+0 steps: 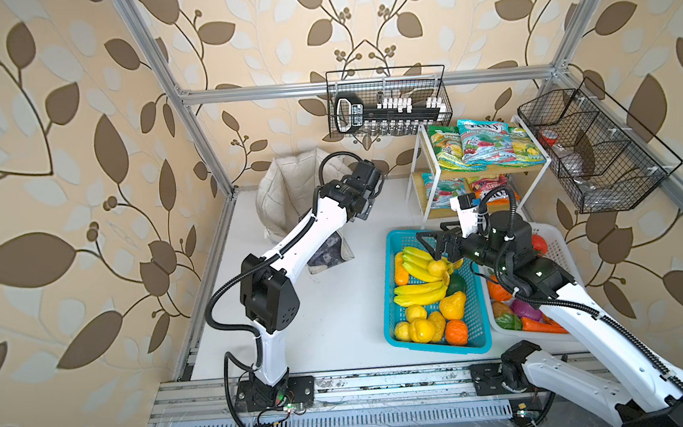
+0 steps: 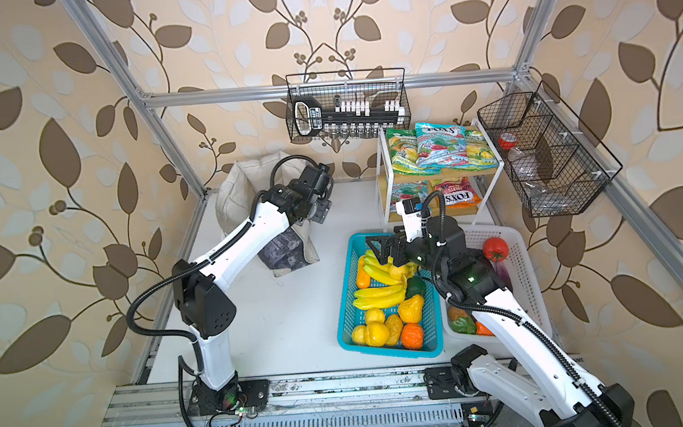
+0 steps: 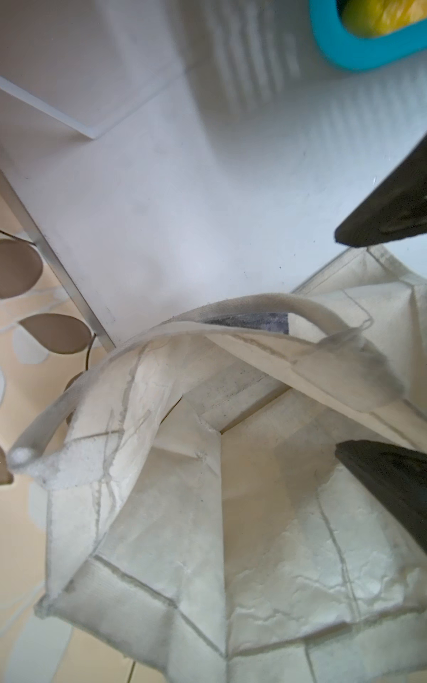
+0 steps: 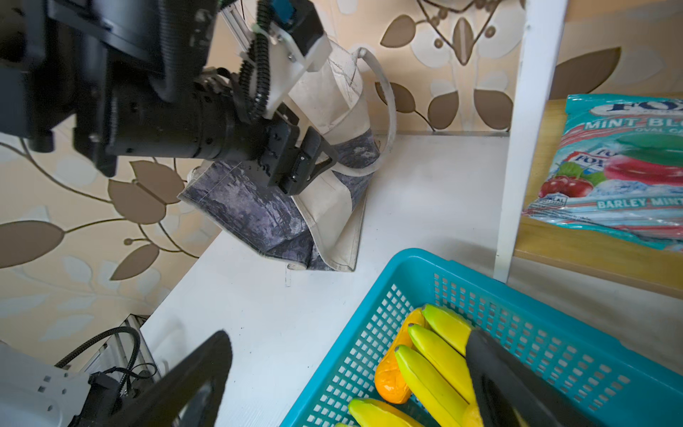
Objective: Place the food into the grocery bag and tie it
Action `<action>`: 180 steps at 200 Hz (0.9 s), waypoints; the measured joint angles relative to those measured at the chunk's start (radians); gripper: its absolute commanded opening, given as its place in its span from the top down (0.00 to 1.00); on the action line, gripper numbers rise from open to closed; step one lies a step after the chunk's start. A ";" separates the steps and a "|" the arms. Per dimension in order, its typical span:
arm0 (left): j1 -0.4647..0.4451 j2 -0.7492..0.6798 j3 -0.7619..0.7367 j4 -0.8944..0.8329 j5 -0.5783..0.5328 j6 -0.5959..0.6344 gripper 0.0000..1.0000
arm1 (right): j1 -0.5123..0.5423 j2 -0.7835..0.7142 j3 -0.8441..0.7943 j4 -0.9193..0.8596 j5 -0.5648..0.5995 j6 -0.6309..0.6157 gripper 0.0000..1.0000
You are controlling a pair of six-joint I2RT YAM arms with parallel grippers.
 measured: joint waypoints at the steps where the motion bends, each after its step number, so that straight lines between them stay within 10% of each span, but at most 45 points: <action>1: 0.000 0.002 0.001 0.001 -0.001 -0.002 0.32 | 0.000 -0.001 0.000 0.001 -0.002 0.001 0.00; 33: 0.001 0.080 0.048 -0.021 -0.028 0.045 0.47 | 0.000 -0.017 0.000 0.011 -0.037 0.006 0.00; 58: 0.002 0.144 0.122 -0.051 -0.035 0.024 1.00 | 0.000 -0.034 -0.002 0.023 -0.048 0.009 0.00; 180: -0.010 -0.177 -0.127 -0.314 0.045 -0.187 1.00 | 0.079 0.118 -0.026 0.156 -0.095 0.098 0.02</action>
